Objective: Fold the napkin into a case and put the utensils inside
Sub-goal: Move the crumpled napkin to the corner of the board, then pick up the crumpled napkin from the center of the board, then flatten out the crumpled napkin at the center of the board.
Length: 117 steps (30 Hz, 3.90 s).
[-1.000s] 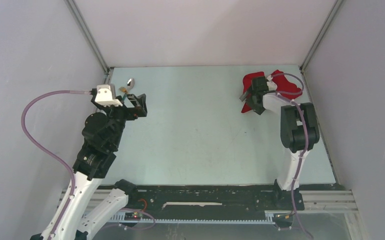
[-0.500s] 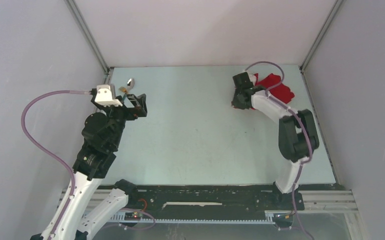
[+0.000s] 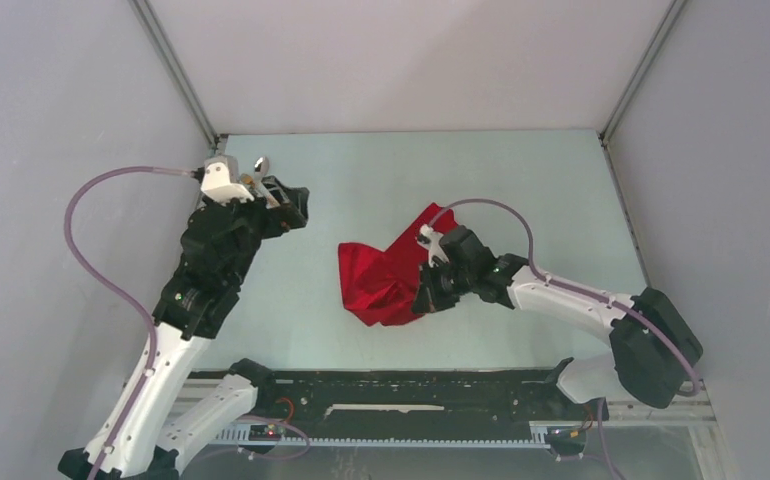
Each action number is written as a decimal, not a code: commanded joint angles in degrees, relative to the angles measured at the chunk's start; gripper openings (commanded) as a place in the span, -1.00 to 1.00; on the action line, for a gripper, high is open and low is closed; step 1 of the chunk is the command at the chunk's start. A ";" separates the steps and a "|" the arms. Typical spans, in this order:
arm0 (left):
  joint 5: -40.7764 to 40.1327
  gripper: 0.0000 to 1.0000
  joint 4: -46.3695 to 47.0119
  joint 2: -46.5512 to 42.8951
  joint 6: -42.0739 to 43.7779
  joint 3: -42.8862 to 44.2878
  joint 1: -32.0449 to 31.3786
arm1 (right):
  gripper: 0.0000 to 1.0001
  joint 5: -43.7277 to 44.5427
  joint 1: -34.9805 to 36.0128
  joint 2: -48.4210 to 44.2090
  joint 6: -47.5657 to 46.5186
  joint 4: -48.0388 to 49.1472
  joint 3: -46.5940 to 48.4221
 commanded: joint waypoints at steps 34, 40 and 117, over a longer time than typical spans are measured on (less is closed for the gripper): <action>17.61 0.66 29.30 12.21 -74.21 -47.52 -13.10 | -1.00 6.15 -3.79 -36.42 12.25 3.37 -13.07; 28.80 0.65 46.50 25.98 -81.28 -46.55 -14.02 | -1.00 5.32 -6.43 -38.32 12.38 2.82 -11.52; 17.91 0.99 -16.67 -12.71 -34.97 -33.08 8.02 | 0.65 13.59 -17.77 -33.93 3.64 -18.05 -15.40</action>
